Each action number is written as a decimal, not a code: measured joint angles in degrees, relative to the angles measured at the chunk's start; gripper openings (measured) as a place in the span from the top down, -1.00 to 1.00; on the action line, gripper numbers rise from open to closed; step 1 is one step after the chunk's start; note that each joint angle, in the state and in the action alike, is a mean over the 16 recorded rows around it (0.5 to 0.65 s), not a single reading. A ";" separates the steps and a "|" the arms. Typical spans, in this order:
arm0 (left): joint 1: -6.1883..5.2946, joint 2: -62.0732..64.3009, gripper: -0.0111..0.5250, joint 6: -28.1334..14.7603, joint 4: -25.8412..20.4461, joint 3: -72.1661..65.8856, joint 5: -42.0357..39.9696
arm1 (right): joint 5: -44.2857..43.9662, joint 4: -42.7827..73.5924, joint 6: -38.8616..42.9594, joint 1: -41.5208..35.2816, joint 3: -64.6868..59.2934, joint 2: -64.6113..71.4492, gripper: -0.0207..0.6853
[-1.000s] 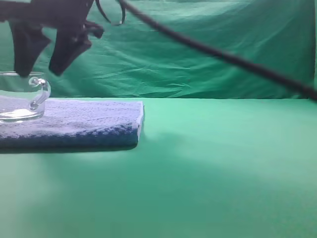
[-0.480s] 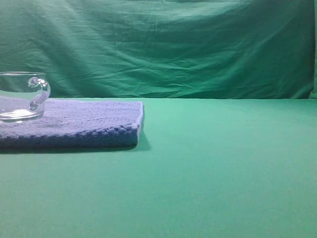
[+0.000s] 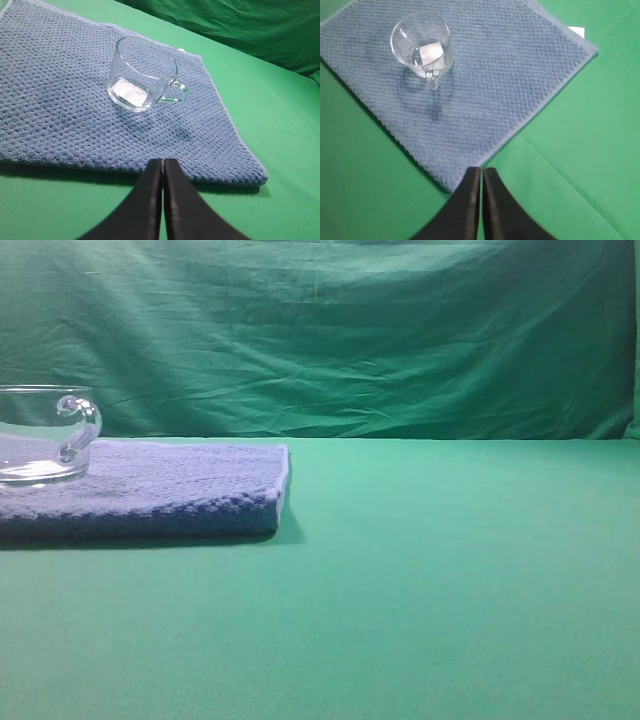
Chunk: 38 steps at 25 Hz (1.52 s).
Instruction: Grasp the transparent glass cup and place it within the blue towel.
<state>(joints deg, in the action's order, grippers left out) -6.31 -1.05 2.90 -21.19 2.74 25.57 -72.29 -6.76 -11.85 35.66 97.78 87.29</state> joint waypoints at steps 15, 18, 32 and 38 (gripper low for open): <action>0.00 0.00 0.96 0.00 0.00 0.00 0.00 | 5.10 9.04 6.48 -0.46 -9.08 -16.95 0.94; 0.00 0.00 0.96 0.00 0.00 0.00 0.00 | 9.31 9.17 6.60 -1.82 -14.51 -23.00 0.94; 0.00 0.00 0.96 0.00 0.00 0.00 0.00 | 34.09 7.44 6.66 -20.48 -56.13 -58.96 0.94; 0.00 0.00 0.96 0.00 0.00 0.00 0.00 | 41.18 6.48 6.69 -28.41 -72.08 -73.48 0.94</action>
<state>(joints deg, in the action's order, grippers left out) -6.31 -1.05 2.90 -21.19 2.74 25.57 -31.11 -0.29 -5.17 7.25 25.70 13.80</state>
